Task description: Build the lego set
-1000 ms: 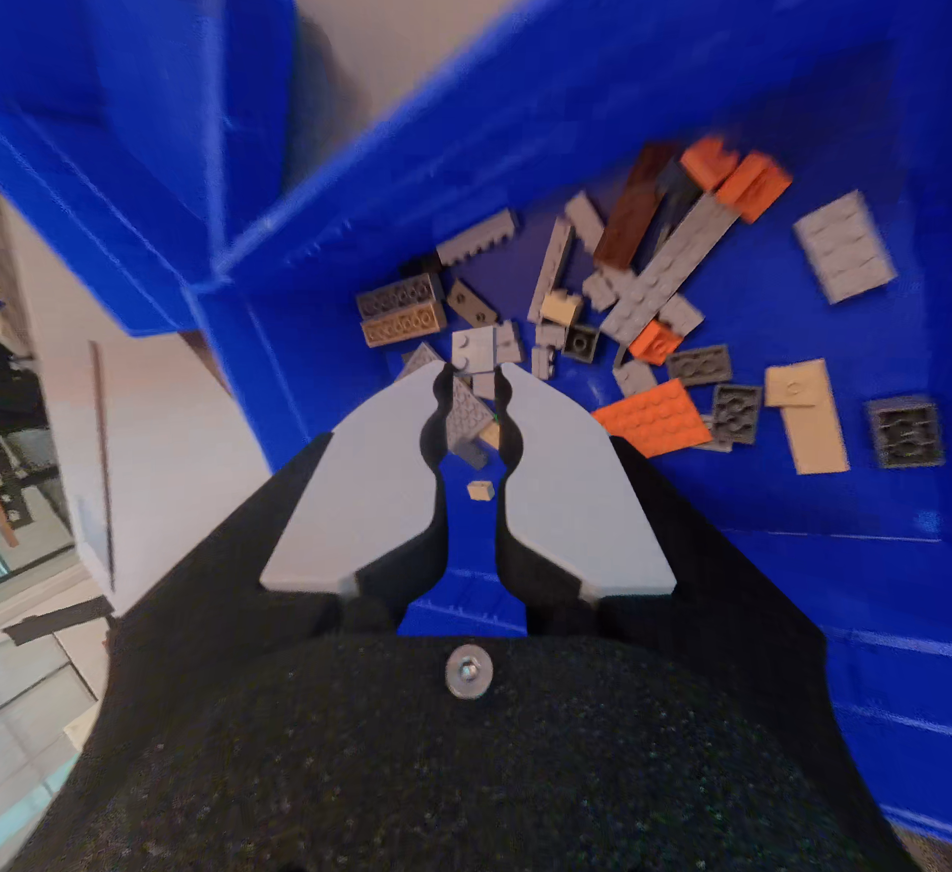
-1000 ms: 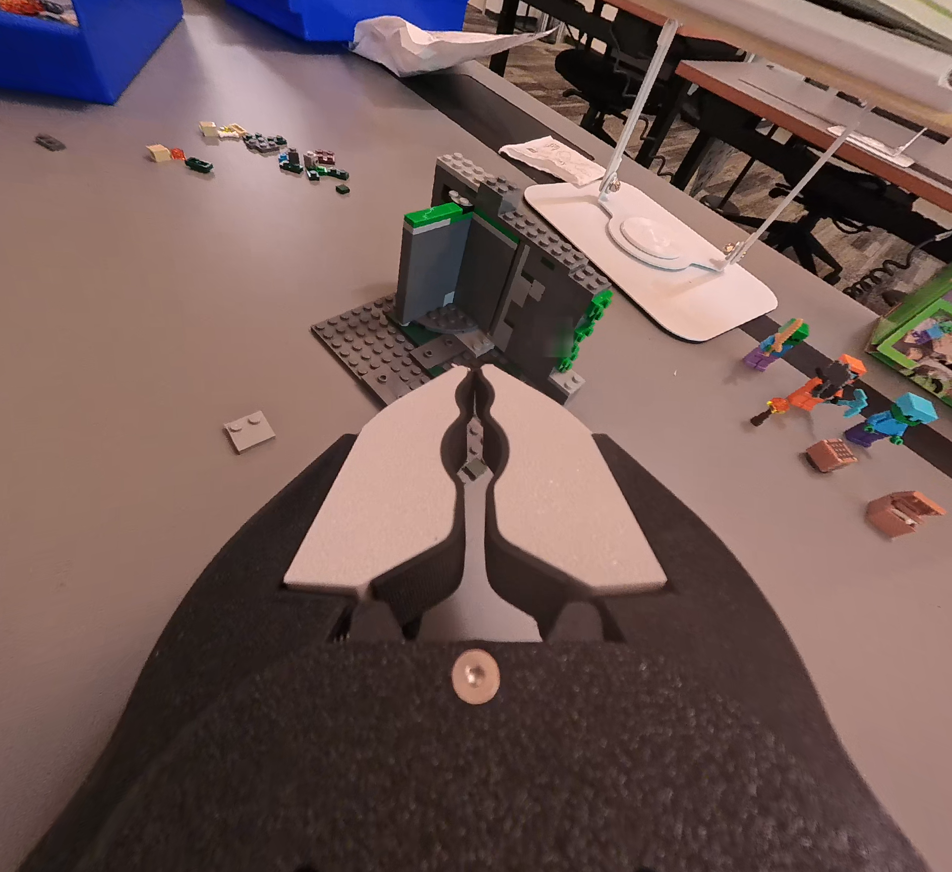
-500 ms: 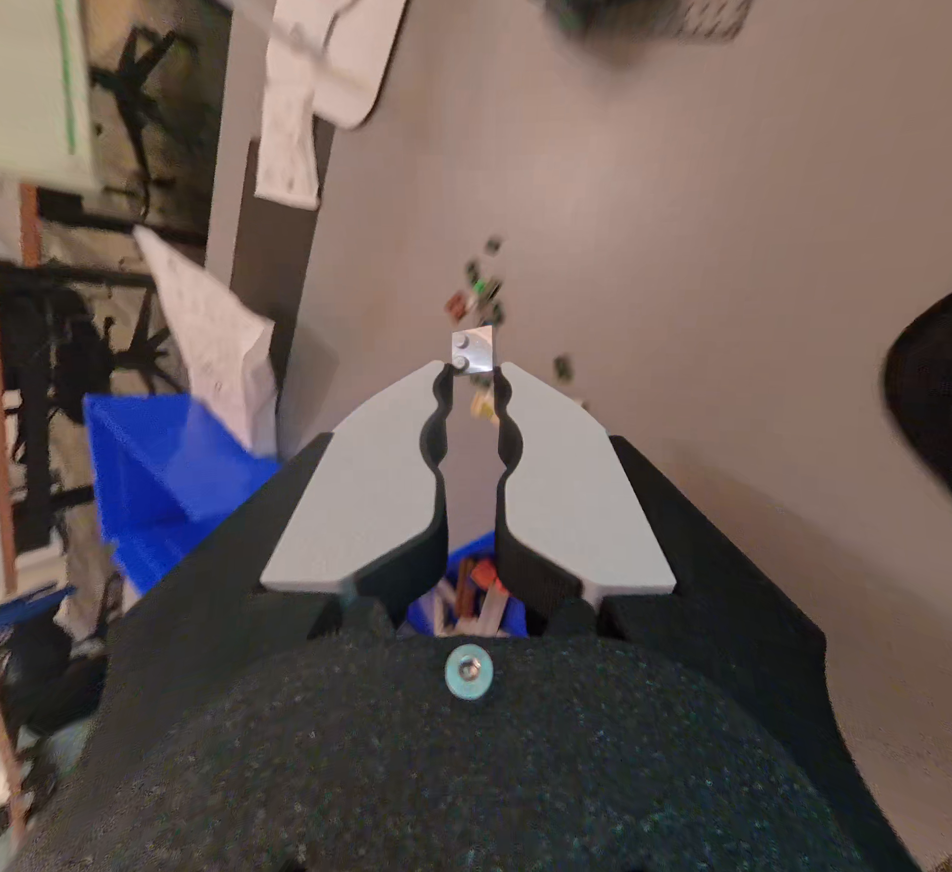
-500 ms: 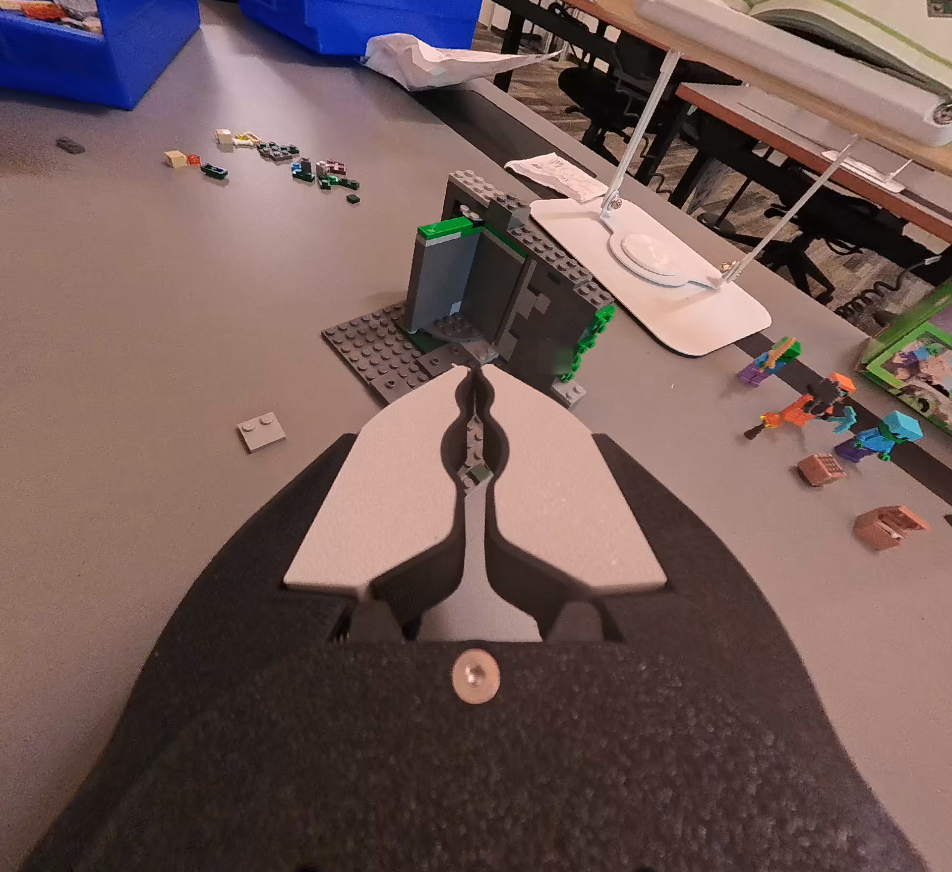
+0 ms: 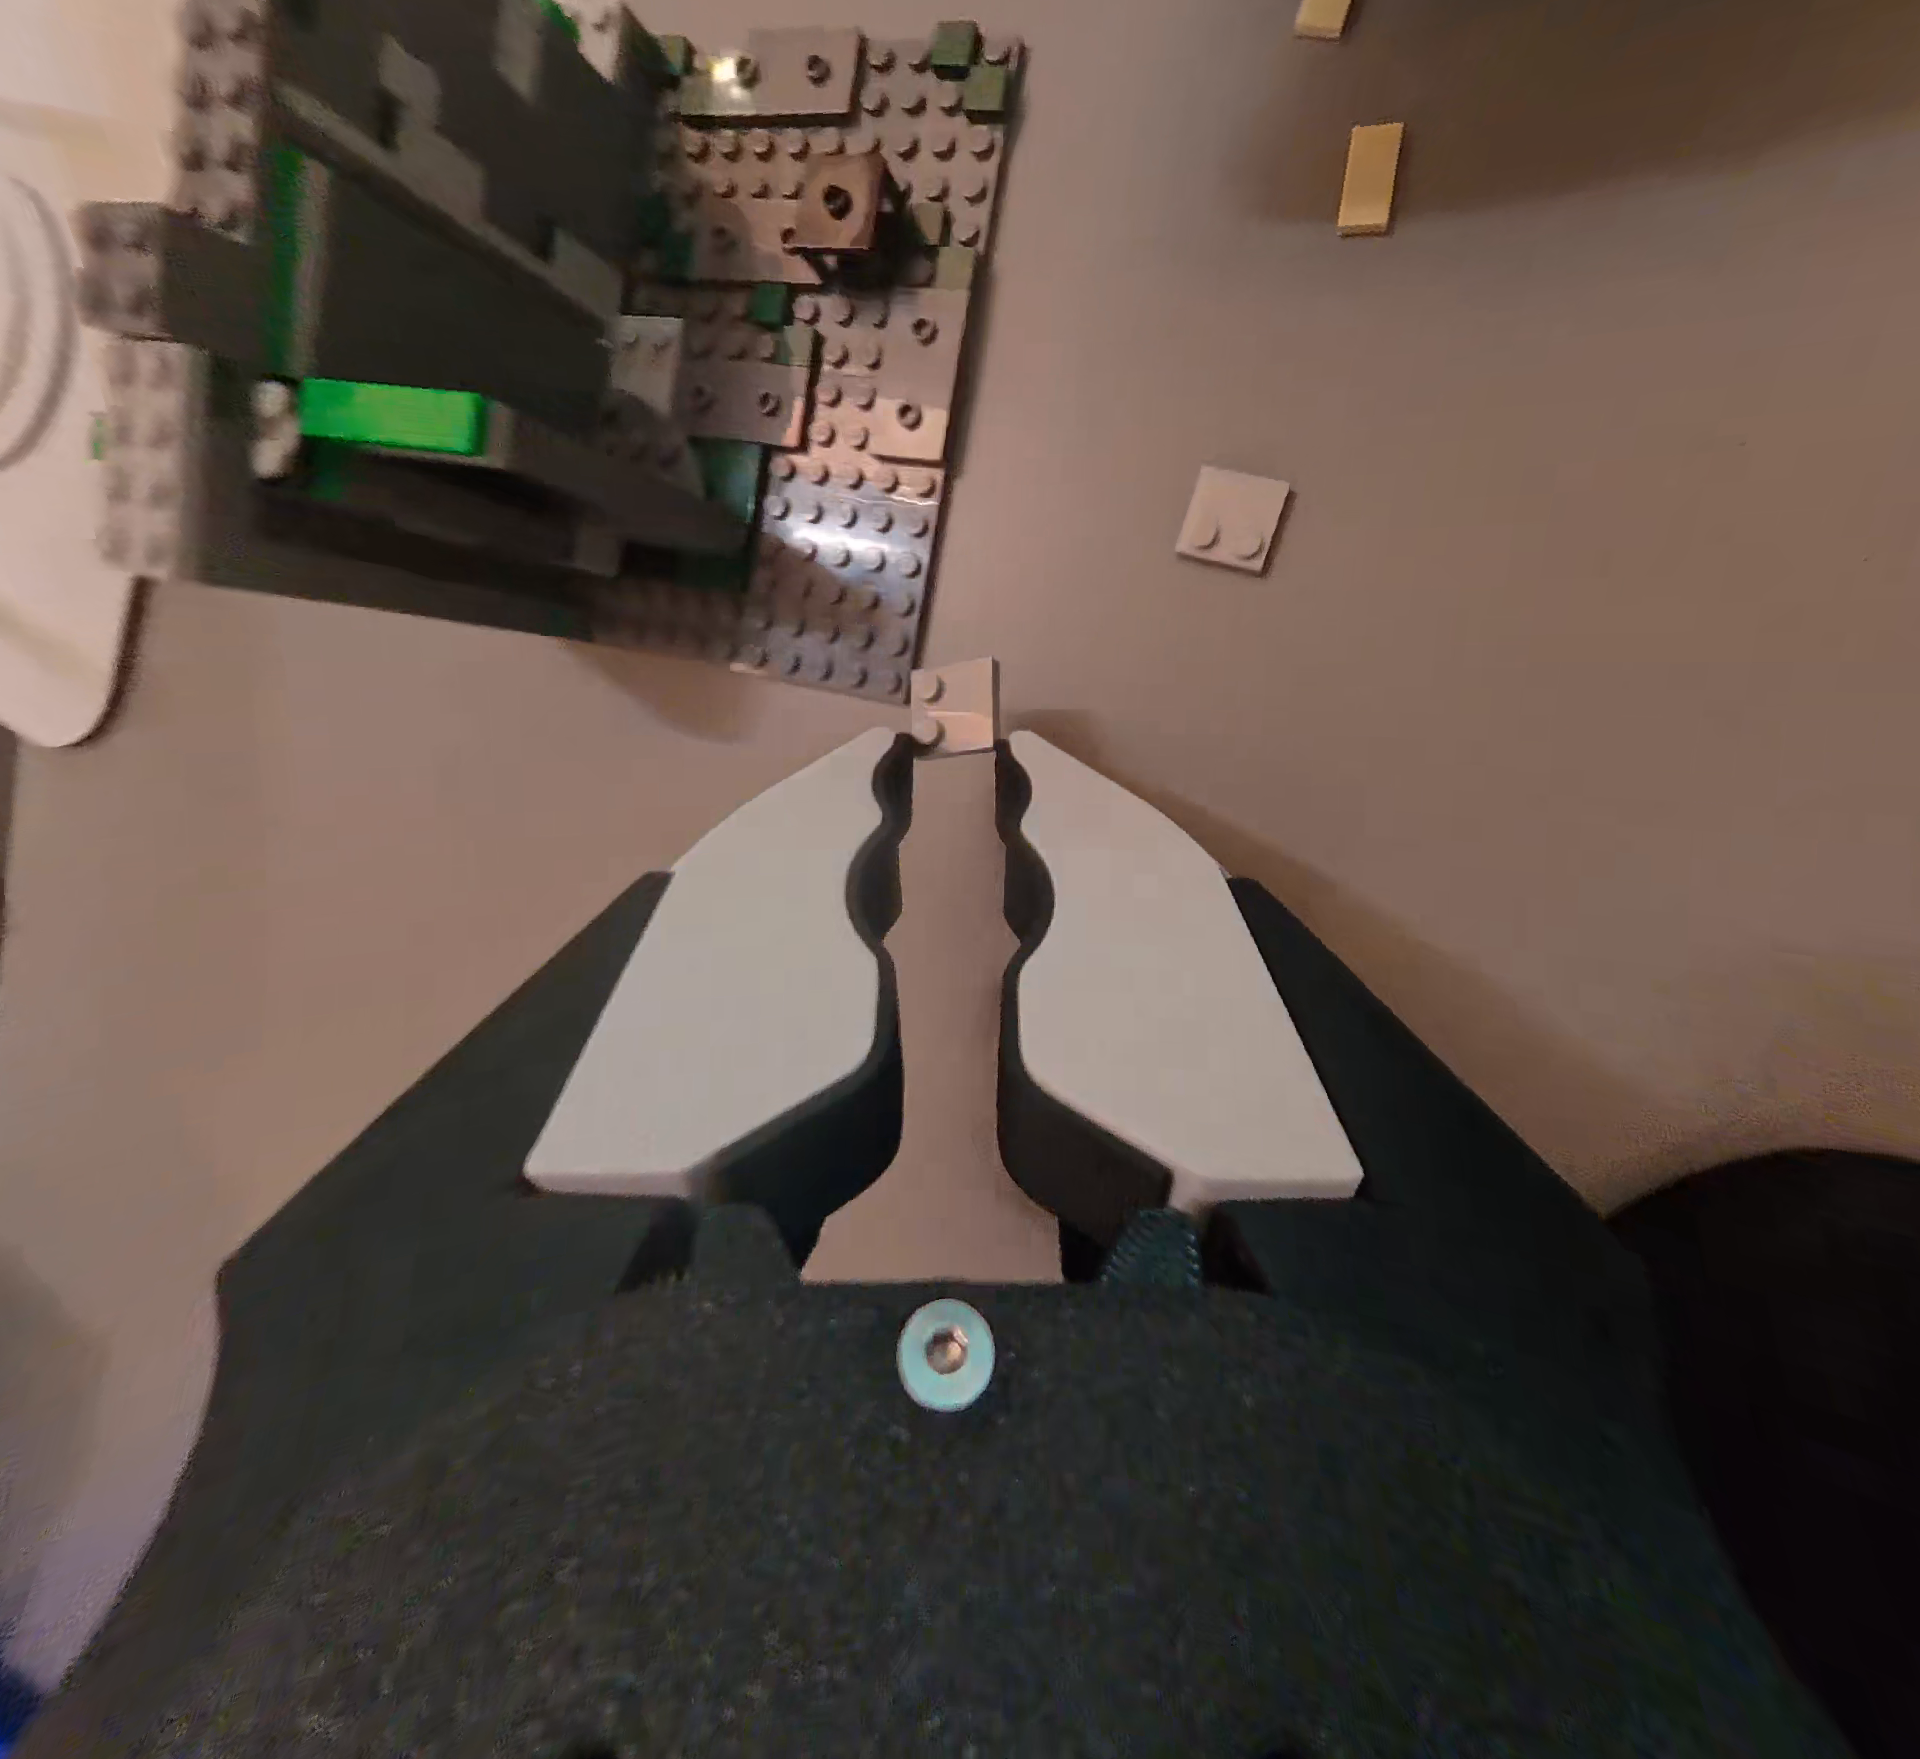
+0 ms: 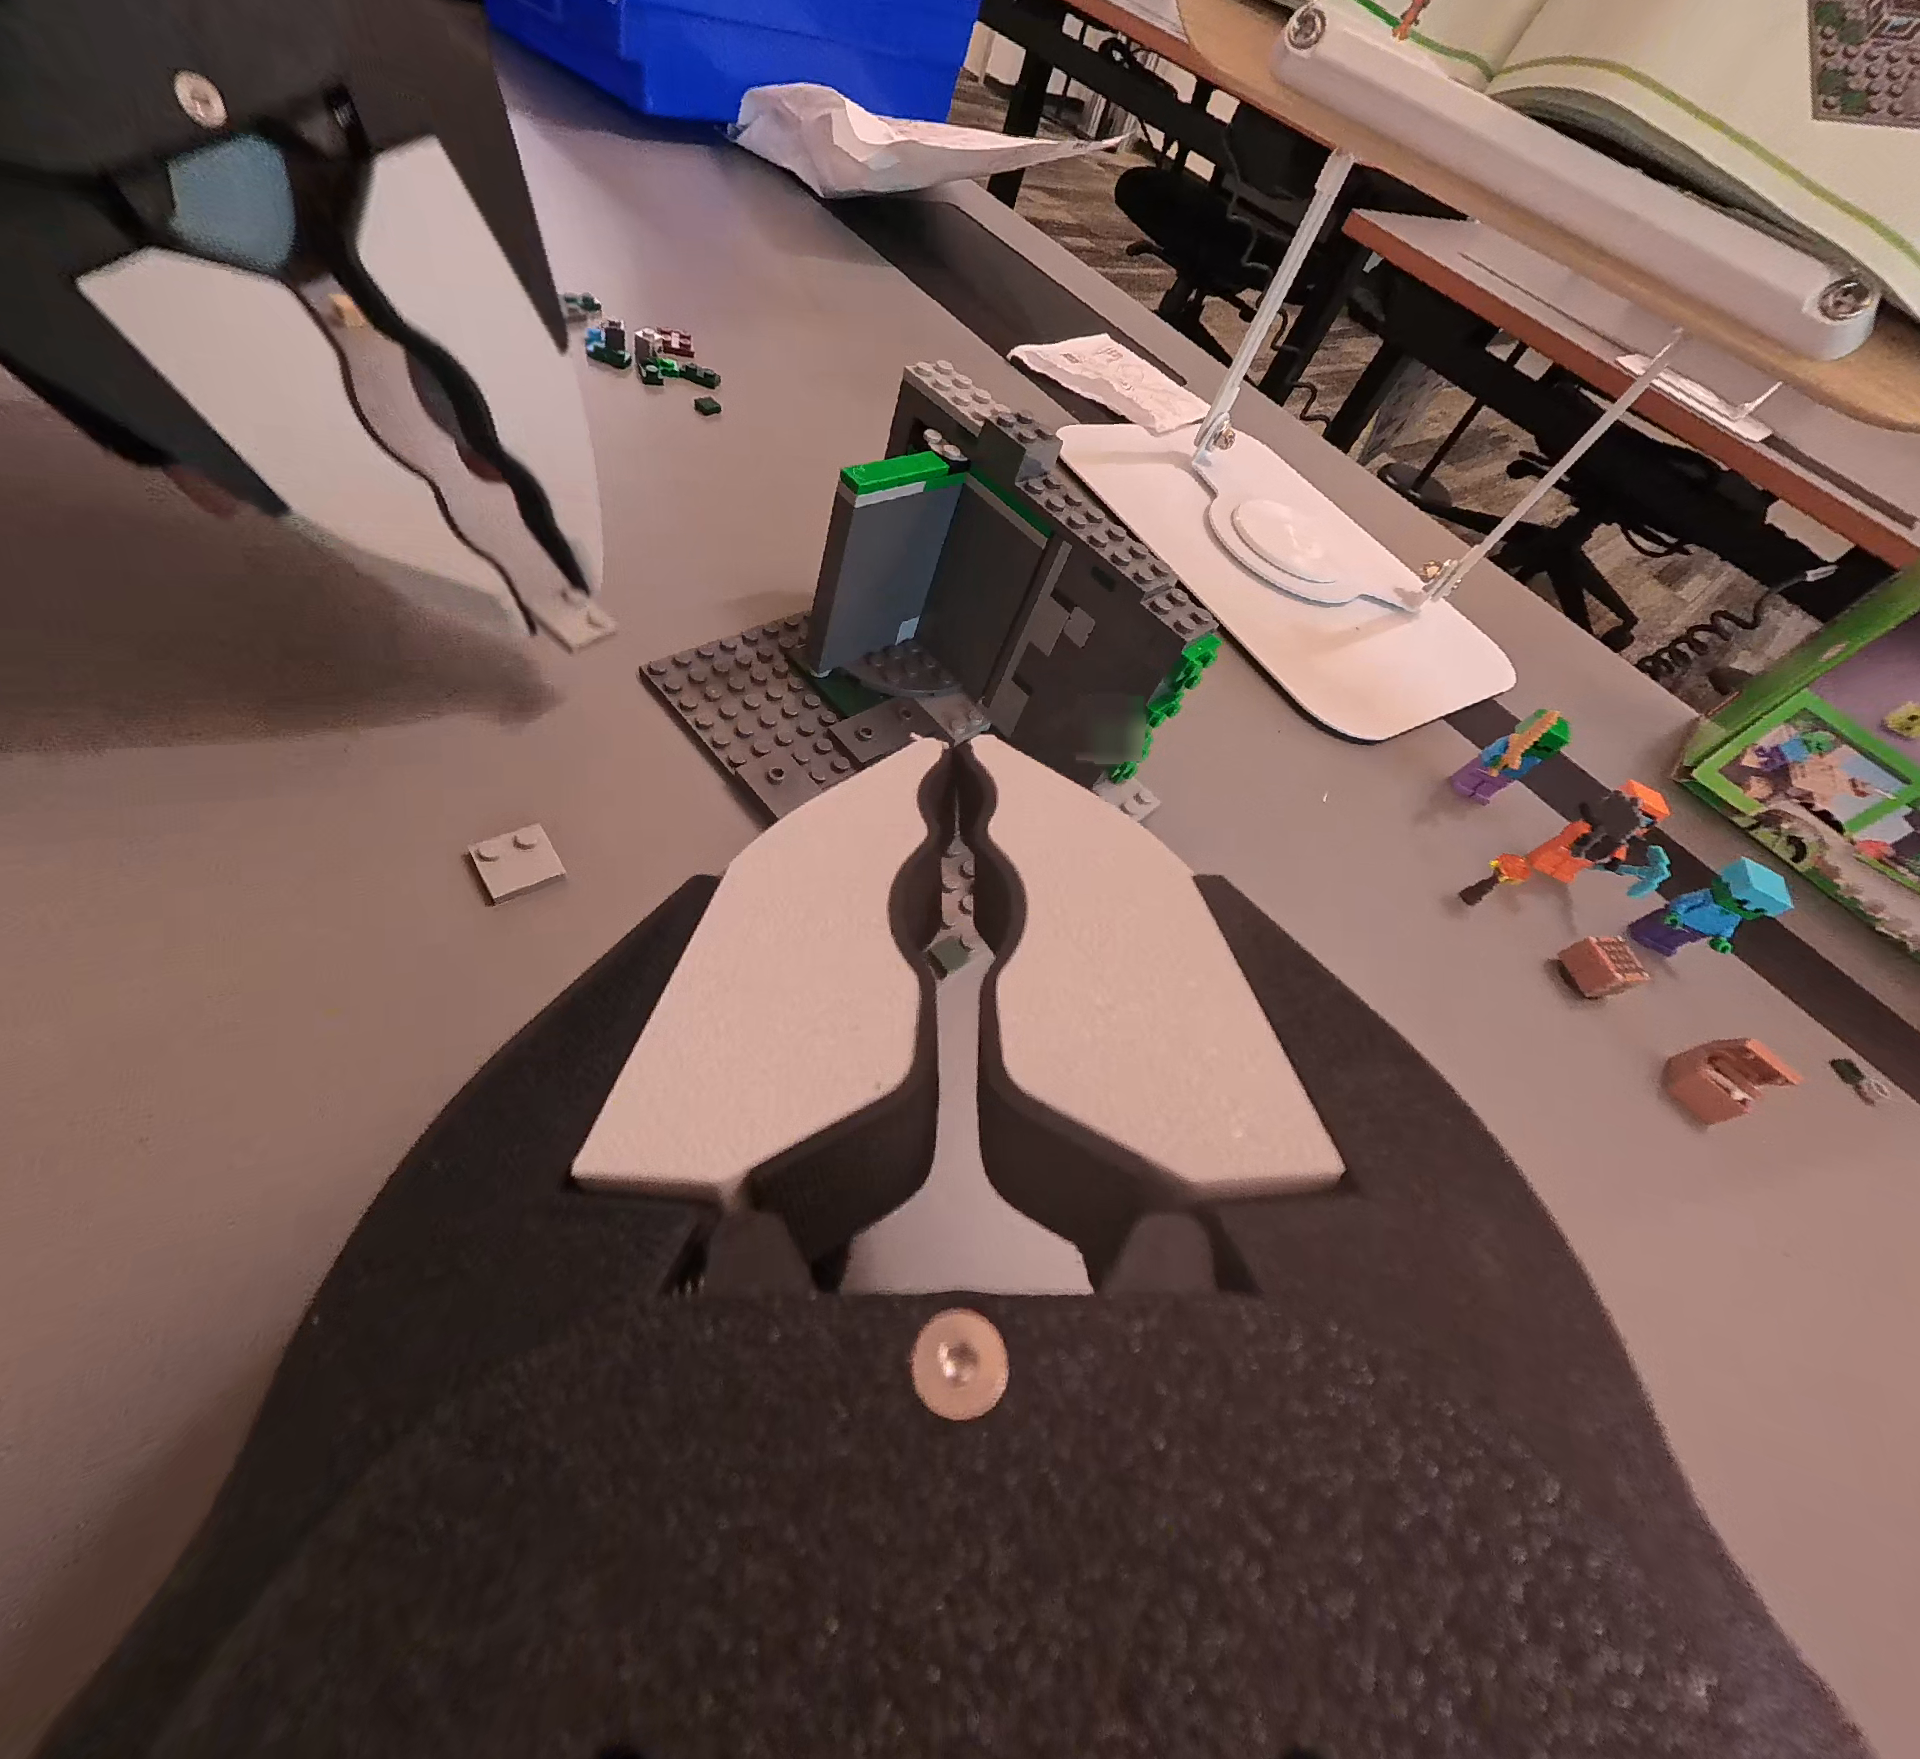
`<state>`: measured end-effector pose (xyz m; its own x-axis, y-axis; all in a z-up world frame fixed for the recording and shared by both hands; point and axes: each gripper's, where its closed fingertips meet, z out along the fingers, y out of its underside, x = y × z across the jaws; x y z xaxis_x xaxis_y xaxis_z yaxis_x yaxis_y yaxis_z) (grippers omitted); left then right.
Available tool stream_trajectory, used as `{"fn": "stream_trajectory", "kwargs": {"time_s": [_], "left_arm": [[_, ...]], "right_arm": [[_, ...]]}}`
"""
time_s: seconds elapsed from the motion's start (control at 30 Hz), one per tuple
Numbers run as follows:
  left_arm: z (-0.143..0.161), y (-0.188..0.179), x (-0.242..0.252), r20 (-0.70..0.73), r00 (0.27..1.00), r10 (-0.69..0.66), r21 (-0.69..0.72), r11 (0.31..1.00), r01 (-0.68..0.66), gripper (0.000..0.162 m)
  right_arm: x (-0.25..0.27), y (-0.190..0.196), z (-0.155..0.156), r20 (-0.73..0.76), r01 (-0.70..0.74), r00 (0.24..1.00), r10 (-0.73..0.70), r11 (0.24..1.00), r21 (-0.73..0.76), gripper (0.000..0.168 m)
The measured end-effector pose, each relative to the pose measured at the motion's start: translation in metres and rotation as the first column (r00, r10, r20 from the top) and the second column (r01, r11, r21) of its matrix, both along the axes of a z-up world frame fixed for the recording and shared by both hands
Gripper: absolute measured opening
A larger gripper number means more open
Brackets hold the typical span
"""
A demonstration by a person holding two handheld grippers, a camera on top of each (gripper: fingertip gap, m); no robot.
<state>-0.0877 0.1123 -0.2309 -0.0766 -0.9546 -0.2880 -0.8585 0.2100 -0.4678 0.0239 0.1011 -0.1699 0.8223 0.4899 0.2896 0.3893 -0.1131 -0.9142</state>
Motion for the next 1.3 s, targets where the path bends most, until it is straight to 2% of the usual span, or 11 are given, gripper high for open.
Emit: {"fn": "stream_trajectory", "kwargs": {"time_s": [0.2, 0.4, 0.53, 0.67, 0.73, 0.87, 0.93, 1.03, 1.17, 1.3], "left_arm": [[-0.017, -0.006, 0.005, 0.001, 0.999, 0.036, -0.023, 0.999, -0.036, 0.015], [-0.017, -0.010, 0.003, 0.036, 0.998, 0.053, -0.046, 0.998, -0.051, 0.016], [-0.011, -0.015, 0.002, 0.084, 0.995, 0.053, -0.083, 0.996, -0.046, 0.025], [0.005, -0.012, 0.000, 0.164, 0.983, 0.085, -0.118, 0.991, -0.067, 0.026], [0.016, -0.006, 0.001, 0.221, 0.967, 0.127, -0.141, 0.985, -0.097, 0.025], [0.039, 0.012, 0.009, 0.334, 0.917, 0.216, -0.167, 0.972, -0.167, 0.021], [0.053, 0.020, 0.018, 0.387, 0.887, 0.253, -0.179, 0.964, -0.197, 0.021], [0.075, 0.032, 0.032, 0.463, 0.830, 0.311, -0.217, 0.948, -0.234, 0.020], [0.094, 0.047, 0.044, 0.554, 0.732, 0.396, -0.274, 0.918, -0.288, 0.016], [0.086, 0.062, 0.037, 0.616, 0.659, 0.432, -0.282, 0.902, -0.327, 0.012]], "right_arm": [[0.002, 0.000, 0.001, 0.000, 0.001, 1.000, -0.001, 1.000, 0.000, 0.000], [0.002, 0.000, -0.001, 0.005, -0.001, 1.000, 0.001, 1.000, -0.008, 0.000], [0.001, 0.001, -0.005, 0.008, -0.001, 1.000, 0.001, 1.000, -0.019, 0.000], [0.007, 0.009, -0.007, 0.022, -0.020, 1.000, 0.022, 0.998, -0.051, 0.000], [0.011, 0.018, -0.008, 0.018, -0.047, 0.999, 0.049, 0.993, -0.108, 0.015], [0.018, 0.045, 0.003, 0.032, -0.117, 0.992, 0.123, 0.981, -0.156, 0.035], [0.020, 0.062, 0.007, 0.078, -0.166, 0.980, 0.183, 0.969, -0.185, 0.040], [0.016, 0.083, -0.001, 0.103, -0.254, 0.949, 0.297, 0.919, -0.303, 0.043], [0.002, 0.097, -0.013, 0.091, -0.331, 0.915, 0.392, 0.862, -0.383, 0.039], [-0.001, 0.099, -0.018, 0.119, -0.268, 0.933, 0.338, 0.878, -0.396, 0.027]]}}
